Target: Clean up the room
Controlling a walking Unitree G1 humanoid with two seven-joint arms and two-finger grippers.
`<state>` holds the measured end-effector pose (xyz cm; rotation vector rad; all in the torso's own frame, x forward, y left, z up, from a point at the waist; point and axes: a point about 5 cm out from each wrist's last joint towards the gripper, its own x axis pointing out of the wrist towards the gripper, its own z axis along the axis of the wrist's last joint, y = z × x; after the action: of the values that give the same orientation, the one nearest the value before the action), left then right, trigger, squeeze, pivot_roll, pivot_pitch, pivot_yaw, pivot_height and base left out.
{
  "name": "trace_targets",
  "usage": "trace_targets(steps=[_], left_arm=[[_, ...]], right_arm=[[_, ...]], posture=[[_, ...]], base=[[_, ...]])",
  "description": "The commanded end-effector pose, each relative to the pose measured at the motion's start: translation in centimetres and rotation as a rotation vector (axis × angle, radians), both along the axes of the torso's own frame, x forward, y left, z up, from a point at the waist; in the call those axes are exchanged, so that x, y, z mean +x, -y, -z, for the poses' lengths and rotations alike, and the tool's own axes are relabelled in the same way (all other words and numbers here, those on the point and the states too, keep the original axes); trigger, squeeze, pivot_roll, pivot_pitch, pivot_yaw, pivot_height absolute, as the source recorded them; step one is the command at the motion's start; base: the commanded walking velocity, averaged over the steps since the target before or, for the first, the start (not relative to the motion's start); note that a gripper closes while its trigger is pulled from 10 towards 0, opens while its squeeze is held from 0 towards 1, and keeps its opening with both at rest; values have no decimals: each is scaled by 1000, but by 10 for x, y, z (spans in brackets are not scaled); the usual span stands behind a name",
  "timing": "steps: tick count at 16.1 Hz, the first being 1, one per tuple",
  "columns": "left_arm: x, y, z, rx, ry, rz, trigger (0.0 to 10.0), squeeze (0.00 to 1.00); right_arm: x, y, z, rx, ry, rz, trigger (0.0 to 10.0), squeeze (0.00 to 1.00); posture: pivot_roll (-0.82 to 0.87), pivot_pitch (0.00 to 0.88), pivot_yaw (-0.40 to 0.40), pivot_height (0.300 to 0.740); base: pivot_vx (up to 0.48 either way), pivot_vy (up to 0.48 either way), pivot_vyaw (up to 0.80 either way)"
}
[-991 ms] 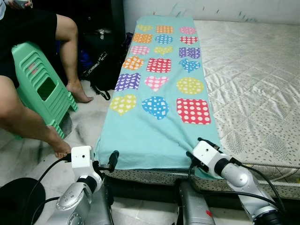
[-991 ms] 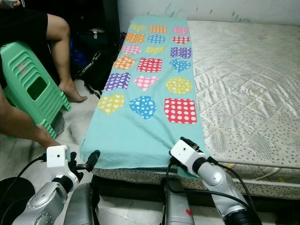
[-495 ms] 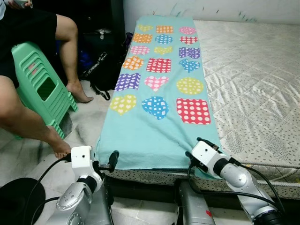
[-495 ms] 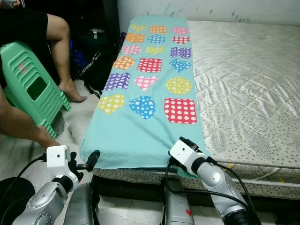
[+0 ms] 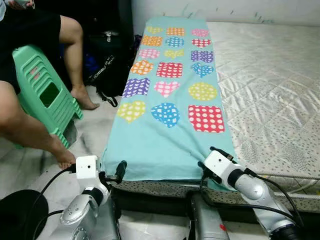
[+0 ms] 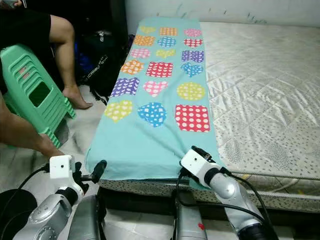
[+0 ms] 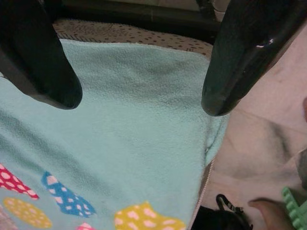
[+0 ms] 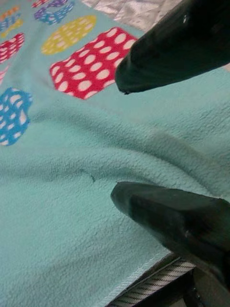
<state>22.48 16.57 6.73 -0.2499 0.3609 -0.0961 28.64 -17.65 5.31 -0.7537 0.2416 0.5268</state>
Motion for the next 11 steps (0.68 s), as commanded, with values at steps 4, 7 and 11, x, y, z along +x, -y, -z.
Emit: trace_targets(steps=[4, 7, 11], left_arm=[[3, 1, -2, 2, 16, -2, 10000, 0], [3, 1, -2, 2, 18, -5, 10000, 0], [2, 1, -2, 5, 17, -6, 10000, 0]], right_arm=[[16, 5, -1, -82, 21, 35, 10000, 0], [16, 10, 3, -143, 18, 8, 10000, 0], [10, 28, 8, -206, -8, 3, 10000, 0]], posture=[[-69, 19, -7, 526], [-68, 19, -9, 526], [-66, 24, -10, 526]], base=[[0, 0, 0], [0, 0, 0], [0, 0, 0]])
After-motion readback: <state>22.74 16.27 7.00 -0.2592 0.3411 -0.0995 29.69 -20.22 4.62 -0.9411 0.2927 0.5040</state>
